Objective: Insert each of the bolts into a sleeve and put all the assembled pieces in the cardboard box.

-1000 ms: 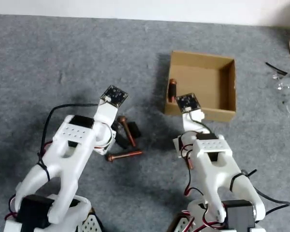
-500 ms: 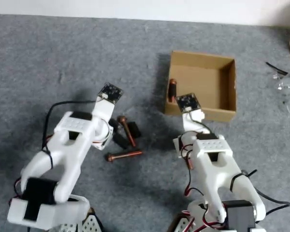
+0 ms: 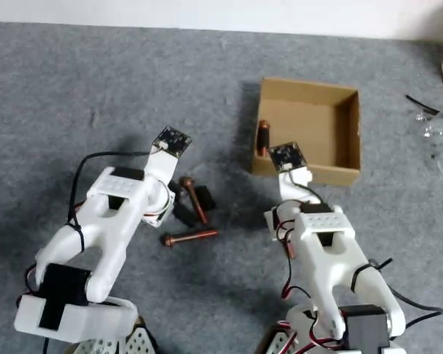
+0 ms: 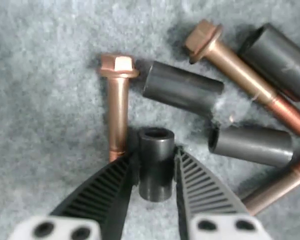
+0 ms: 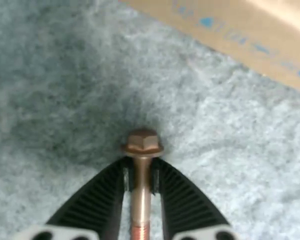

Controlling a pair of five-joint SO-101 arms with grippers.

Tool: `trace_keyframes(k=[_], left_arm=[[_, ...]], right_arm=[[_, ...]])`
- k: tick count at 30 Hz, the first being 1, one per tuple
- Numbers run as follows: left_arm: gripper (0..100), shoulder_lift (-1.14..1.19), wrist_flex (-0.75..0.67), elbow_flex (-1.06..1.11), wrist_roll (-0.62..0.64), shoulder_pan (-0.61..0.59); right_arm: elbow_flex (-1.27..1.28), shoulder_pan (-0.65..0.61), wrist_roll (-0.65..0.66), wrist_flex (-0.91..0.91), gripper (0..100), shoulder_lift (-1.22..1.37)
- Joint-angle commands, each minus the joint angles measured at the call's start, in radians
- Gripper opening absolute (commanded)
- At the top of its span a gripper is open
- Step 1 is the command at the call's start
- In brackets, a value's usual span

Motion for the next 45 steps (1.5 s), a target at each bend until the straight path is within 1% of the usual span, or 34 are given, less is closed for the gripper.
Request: trace_keyframes(k=[1, 6, 22, 29, 31, 33, 36, 38, 39, 45], left_arm=[[13, 0.004, -0.012, -0.038, 0.003, 0.015], [13, 0.004, -0.011, -0.042, 0.041, -0.001], [13, 0.005, 0.005, -0.058, 0.044, -0.005], [13, 0.031, 0.026, -0.071, 0.044, -0.005], [12, 0.051, 0.054, -0.099, 0.044, -0.005], [10, 0.082, 0.075, -0.127, 0.044, -0.005], [0, 0.11, 0.1, -0.154, 0.044, -0.005], [2, 0.117, 0.103, -0.157, 0.044, -0.005], [0, 0.116, 0.103, -0.156, 0.043, -0.005], [1, 0.11, 0.097, -0.128, 0.035, 0.002]], right_arm=[[-0.012, 0.013, -0.008, -0.027, 0.4, -0.001], [-0.012, 0.013, -0.008, -0.027, 0.4, -0.001], [-0.012, 0.013, -0.006, -0.027, 0.4, -0.001], [-0.012, 0.013, -0.005, -0.027, 0.4, -0.001], [-0.012, 0.013, -0.005, -0.027, 0.4, -0.001], [-0.012, 0.013, -0.005, -0.027, 0.4, -0.001], [-0.012, 0.013, -0.005, -0.027, 0.4, -0.001], [-0.012, 0.013, -0.005, -0.027, 0.4, -0.001], [-0.012, 0.013, -0.005, -0.027, 0.4, -0.001], [-0.012, 0.013, -0.003, -0.027, 0.4, -0.001]])
